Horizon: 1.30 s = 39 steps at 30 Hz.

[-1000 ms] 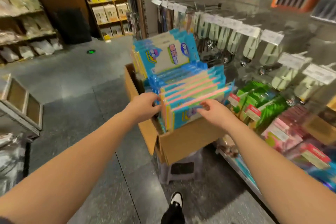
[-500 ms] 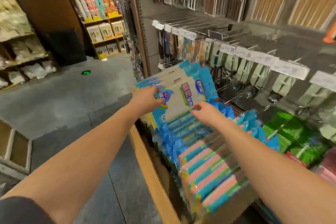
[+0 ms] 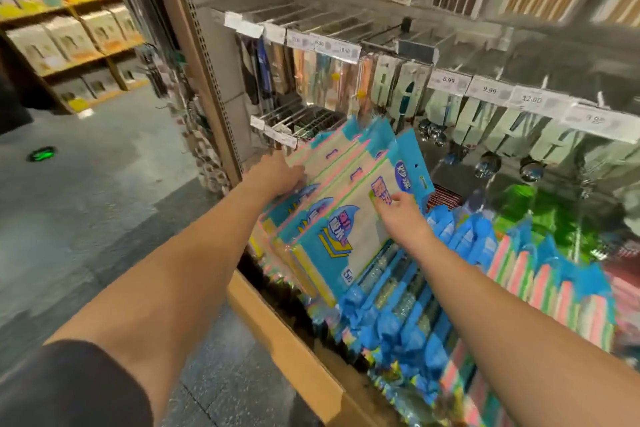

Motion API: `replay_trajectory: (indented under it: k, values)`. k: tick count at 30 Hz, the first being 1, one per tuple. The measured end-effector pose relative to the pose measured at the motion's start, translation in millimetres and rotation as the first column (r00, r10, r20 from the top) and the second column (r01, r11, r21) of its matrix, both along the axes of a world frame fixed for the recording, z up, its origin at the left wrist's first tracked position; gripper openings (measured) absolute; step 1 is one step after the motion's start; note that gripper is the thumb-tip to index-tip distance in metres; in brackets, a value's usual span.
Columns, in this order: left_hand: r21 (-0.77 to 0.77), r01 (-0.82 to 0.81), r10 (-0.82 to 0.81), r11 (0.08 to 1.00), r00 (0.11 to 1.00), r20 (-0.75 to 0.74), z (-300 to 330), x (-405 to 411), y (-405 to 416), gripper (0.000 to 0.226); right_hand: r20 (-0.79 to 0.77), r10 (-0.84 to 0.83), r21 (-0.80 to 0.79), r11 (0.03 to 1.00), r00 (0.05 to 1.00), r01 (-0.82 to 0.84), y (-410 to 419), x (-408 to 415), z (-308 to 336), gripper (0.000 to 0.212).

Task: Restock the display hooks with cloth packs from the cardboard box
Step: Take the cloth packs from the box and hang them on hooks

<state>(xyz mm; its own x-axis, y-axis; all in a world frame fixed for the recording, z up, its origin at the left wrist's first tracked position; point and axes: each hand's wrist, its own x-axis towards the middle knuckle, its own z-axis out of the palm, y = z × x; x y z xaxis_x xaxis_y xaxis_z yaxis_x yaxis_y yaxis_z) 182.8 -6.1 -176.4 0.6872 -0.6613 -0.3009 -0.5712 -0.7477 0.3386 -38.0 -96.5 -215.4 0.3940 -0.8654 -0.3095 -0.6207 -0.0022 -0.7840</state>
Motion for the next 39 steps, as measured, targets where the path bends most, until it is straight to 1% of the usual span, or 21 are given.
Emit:
replay_trajectory:
  k: [2,3,4,6,8,12,15,17,19,21,23,27,29,30,32,34,35,36,37,38,39]
  values:
    - [0.043,0.046,-0.041,0.998,0.991,-0.125,-6.6,11.9,-3.1,0.055,0.03,-0.067,0.028,0.997,0.997,0.066,2.8,10.3,-0.8,0.028]
    - [0.05,0.073,-0.062,0.996,0.979,-0.196,-9.3,14.1,-3.7,0.053,0.048,-0.095,0.054,0.994,0.994,0.093,4.6,14.5,-1.4,0.026]
    - [0.047,0.086,-0.071,0.995,0.962,-0.263,-11.7,14.8,-4.2,0.057,0.065,-0.114,0.092,0.99,0.991,0.108,6.8,17.8,-0.9,0.03]
    - [0.006,0.089,-0.081,0.996,0.926,-0.368,-18.3,17.6,-7.6,0.065,0.067,-0.132,0.146,0.982,0.989,0.121,10.4,22.3,0.1,0.049]
    - [-0.033,0.125,-0.128,0.992,0.909,-0.397,-17.2,16.1,-7.3,0.066,0.073,-0.15,0.174,0.975,0.986,0.136,13.7,24.3,1.5,0.063]
    - [-0.028,0.268,-0.26,0.963,0.896,-0.36,-8.0,0.8,-6.3,0.076,0.13,-0.214,0.243,0.954,0.968,0.178,19.0,20.3,1.0,0.066]
    - [0.027,0.398,-0.377,0.917,0.887,-0.266,2.0,-27.4,-6.0,0.079,0.145,-0.266,0.278,0.935,0.953,0.219,21.8,9.2,1.4,0.078]
    - [0.041,0.453,-0.429,0.891,0.868,-0.25,-0.2,-50.0,-7.9,0.09,0.125,-0.33,0.269,0.919,0.936,0.288,23.9,-0.9,1.4,0.087]
    - [0.05,0.471,-0.447,0.881,0.861,-0.244,-5.2,-71.6,-10.5,0.107,0.117,-0.386,0.255,0.902,0.915,0.348,26.4,-11.7,-0.5,0.094]
    - [0.067,0.48,-0.452,0.875,0.859,-0.24,-8.8,-87.8,-13.4,0.114,0.106,-0.407,0.266,0.891,0.907,0.368,27.4,-22.0,-4.9,0.101]
    - [0.06,0.481,-0.457,0.875,0.86,-0.228,-8.6,-97.9,-14.3,0.112,0.109,-0.424,0.279,0.881,0.899,0.381,29.7,-31.5,-8.7,0.104]
    - [0.042,0.476,-0.457,0.878,0.862,-0.22,-11.9,-101.9,-13.6,0.102,0.177,-0.473,0.287,0.864,0.863,0.415,34.6,-46.7,-17.5,0.114]
    - [0.059,0.492,-0.474,0.869,0.86,-0.189,-11.7,-103.6,-12.4,0.099,0.156,-0.482,0.239,0.865,0.862,0.44,37.9,-50.7,-16.2,0.116]
    - [0.053,0.492,-0.476,0.869,0.86,-0.183,-11.1,-104.4,-11.8,0.097,0.114,-0.474,0.176,0.875,0.873,0.452,38.3,-51.7,-15.5,0.115]
    - [0.029,0.489,-0.476,0.872,0.86,-0.181,-11.6,-104.2,-12.0,0.09,-0.059,-0.432,-0.1,0.9,0.9,0.425,41.4,-53.3,-10.9,0.104]
    - [0.02,0.495,-0.485,0.869,0.857,-0.174,-9.1,-101.9,-10.8,0.087,-0.219,-0.364,-0.388,0.884,0.905,0.261,43.4,-51.0,-7.4,0.075]
    - [0.013,0.5,-0.491,0.866,0.855,-0.169,-7.5,-99.7,-10.3,0.085,-0.272,-0.308,-0.442,0.882,0.912,0.166,44.7,-47.8,-3.3,0.053]
    - [-0.002,0.499,-0.492,0.867,0.854,-0.169,-5.8,-97.1,-9.8,0.082,-0.296,-0.241,-0.436,0.895,0.924,0.094,45.3,-42.8,0.1,0.034]
    - [-0.022,0.496,-0.492,0.868,0.853,-0.175,-4.5,-94.0,-9.2,0.078,-0.276,-0.19,-0.394,0.916,0.942,0.07,46.4,-37.0,4.6,0.025]
    - [-0.042,0.496,-0.495,0.867,0.851,-0.174,-3.3,-90.7,-8.6,0.073,-0.222,-0.161,-0.308,0.947,0.962,0.088,44.8,-29.6,6.2,0.023]
    - [-0.055,0.498,-0.499,0.866,0.851,-0.165,-2.2,-87.1,-8.0,0.068,-0.142,-0.152,-0.155,0.979,0.978,0.13,43.5,-22.5,8.3,0.024]
